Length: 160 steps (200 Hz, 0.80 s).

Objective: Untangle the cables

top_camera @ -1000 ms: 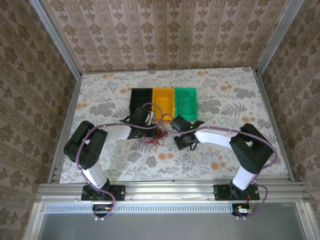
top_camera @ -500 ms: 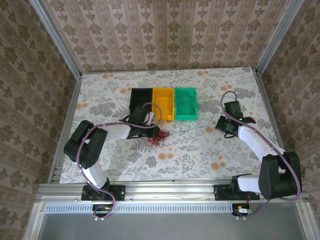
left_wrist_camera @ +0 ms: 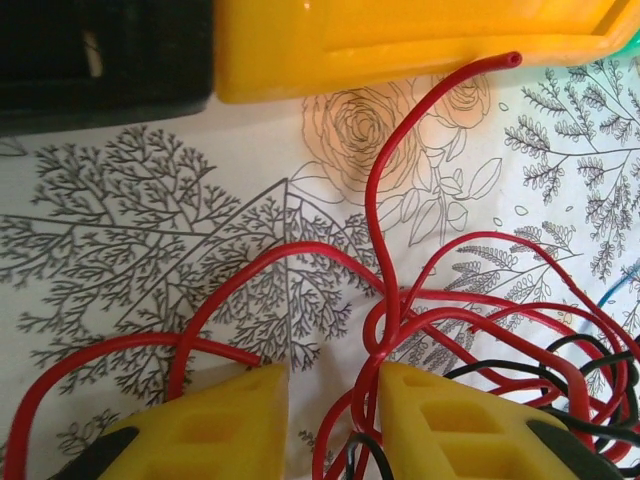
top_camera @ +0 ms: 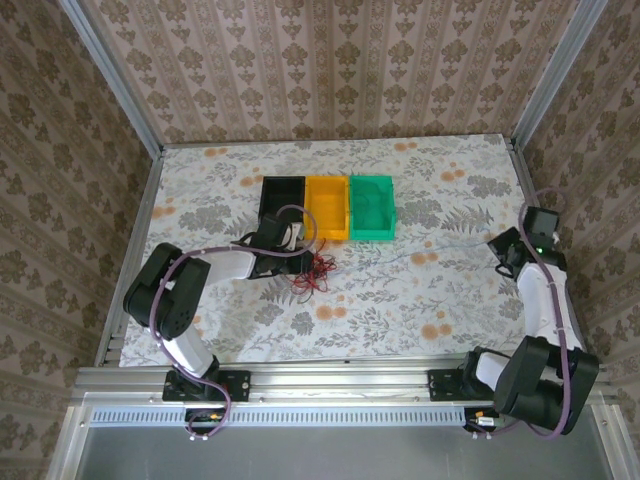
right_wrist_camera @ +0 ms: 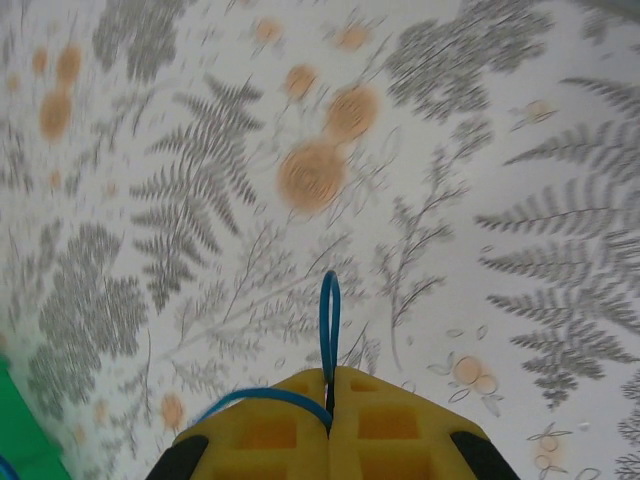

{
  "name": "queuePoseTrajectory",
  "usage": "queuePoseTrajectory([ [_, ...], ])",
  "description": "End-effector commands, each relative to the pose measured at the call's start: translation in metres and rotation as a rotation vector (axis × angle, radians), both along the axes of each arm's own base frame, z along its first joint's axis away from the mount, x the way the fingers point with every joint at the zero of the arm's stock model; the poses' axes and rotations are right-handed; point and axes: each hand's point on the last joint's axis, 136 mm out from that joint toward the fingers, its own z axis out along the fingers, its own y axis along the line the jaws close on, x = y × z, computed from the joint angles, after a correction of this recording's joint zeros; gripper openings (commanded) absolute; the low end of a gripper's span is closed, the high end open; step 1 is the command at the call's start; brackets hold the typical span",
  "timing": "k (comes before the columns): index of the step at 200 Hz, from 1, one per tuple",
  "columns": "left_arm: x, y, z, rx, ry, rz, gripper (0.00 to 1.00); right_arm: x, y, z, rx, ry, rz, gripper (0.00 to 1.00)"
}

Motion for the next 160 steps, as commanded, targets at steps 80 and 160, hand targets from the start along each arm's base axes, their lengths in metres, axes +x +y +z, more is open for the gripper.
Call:
queuePoseTrajectory([
  [80, -0.022, 0.012, -0.030, 0.024, 0.100, -0.015, 0.00, 0.046, 0.066, 0.121, 0.017, -0.360, 0.299, 0.00],
  [160, -0.019, -0.001, -0.016, 0.004, -0.002, -0.069, 0.00, 0.089, 0.178, 0.297, -0.122, -0.705, 0.736, 0.00],
])
